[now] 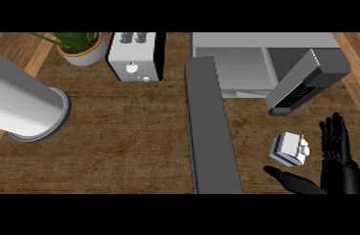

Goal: Pick up the milk, place it into the microwave and close the microwave

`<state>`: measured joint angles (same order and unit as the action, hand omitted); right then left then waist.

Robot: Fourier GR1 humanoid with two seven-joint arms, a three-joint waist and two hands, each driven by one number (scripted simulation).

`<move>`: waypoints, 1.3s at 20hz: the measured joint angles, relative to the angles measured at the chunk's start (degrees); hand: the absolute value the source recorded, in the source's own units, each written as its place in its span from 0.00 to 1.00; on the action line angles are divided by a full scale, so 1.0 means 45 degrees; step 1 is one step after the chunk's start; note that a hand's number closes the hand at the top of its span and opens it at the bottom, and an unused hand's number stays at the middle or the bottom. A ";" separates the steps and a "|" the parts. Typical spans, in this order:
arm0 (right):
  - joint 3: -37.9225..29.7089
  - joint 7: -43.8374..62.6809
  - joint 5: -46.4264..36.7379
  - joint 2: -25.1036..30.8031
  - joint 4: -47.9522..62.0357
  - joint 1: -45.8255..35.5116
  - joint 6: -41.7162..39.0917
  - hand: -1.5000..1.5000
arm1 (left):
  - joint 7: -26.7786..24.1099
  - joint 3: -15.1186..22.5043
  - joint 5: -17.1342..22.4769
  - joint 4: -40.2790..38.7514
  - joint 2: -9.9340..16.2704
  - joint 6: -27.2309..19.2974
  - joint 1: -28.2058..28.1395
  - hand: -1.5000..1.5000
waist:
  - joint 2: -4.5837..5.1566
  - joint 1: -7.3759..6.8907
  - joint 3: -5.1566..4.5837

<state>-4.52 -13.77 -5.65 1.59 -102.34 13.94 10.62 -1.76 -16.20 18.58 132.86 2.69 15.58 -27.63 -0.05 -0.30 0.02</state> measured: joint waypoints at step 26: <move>-0.2891 -0.6762 0.1285 0.1441 1.0443 -0.2770 -0.1259 0.00 | 0.0630 -0.1328 0.0843 0.0350 -0.0463 0.1133 -0.0177 0.00 | 0.0006 -0.0036 0.0002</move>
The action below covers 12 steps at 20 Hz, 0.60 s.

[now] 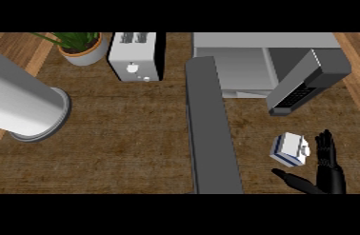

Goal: Pick up the milk, place it into the microwave and close the microwave

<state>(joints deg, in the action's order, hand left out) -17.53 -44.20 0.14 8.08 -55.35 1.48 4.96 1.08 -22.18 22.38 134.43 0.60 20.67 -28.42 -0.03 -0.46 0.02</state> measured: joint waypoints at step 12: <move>-0.0674 -0.2876 -0.0217 0.0834 0.5791 -0.2838 0.0118 1.00 | -0.0299 -0.0213 0.0151 -0.0022 -0.0083 0.0477 -0.0470 0.00 | 0.0020 -0.0089 0.0009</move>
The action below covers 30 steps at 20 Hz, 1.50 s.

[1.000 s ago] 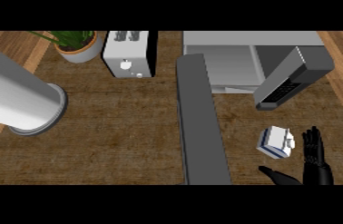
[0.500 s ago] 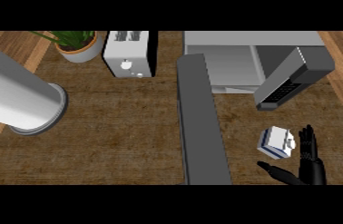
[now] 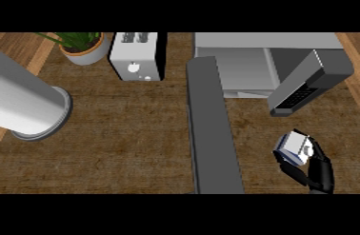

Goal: Pick up the milk, place it into the microwave and close the microwave

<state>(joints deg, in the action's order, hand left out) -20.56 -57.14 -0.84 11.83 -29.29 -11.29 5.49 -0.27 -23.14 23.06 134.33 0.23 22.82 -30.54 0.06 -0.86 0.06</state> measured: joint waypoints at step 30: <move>0.2618 0.0217 -0.1355 -0.1020 -0.1243 -0.2644 -0.2328 1.00 | 0.0058 -0.0966 0.0790 -0.0561 0.0129 0.0479 0.0244 0.00 | -0.0068 0.0166 -0.0022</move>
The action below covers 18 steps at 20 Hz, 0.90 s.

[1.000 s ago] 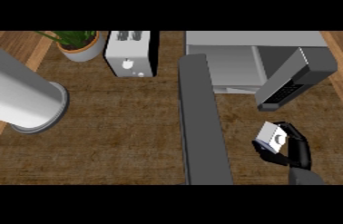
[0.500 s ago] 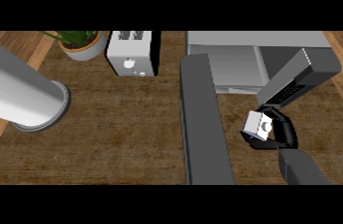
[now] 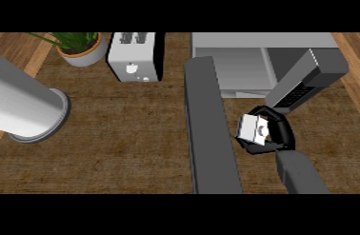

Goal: Pick up the milk, place it into the microwave and close the microwave

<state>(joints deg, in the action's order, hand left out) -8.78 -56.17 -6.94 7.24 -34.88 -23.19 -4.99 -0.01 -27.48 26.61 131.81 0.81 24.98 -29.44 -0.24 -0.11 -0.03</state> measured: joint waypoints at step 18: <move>0.0722 0.4542 -0.1557 -0.0507 -0.1143 -0.3463 0.3287 1.00 | 0.0246 -0.0910 0.0643 -0.0466 0.0293 0.0482 0.0264 0.00 | 0.0099 -0.0247 0.0011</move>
<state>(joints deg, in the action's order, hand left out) -5.53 -35.73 -13.95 4.96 -40.03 -38.77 9.81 1.10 -31.58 29.51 129.71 2.13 27.14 -28.25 0.20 -1.22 0.01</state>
